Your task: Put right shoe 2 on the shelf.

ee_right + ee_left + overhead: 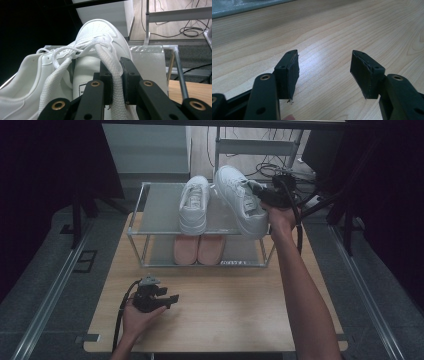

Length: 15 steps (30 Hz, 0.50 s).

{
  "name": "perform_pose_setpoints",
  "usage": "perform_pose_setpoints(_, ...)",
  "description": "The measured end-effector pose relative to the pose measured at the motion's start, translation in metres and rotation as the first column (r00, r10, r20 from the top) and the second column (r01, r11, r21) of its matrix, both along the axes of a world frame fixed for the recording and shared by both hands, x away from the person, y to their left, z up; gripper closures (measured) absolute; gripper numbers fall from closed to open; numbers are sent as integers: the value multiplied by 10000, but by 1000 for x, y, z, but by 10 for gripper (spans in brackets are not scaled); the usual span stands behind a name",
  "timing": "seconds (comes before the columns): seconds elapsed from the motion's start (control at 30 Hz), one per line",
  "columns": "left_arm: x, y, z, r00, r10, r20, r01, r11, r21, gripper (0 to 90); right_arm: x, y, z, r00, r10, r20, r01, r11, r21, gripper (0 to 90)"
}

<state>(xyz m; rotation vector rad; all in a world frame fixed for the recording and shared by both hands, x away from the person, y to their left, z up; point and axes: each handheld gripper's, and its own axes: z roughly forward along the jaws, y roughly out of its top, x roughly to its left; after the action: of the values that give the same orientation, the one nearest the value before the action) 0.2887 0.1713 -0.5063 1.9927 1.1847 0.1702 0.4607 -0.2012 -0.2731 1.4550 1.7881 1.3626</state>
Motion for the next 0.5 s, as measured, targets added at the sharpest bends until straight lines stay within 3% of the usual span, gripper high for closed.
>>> perform_pose_setpoints(0.5,1,7,1,9999,111,47,-110,9999,-131,398,36,27,-7,9970,-566,-534,544,9977,-408,806)
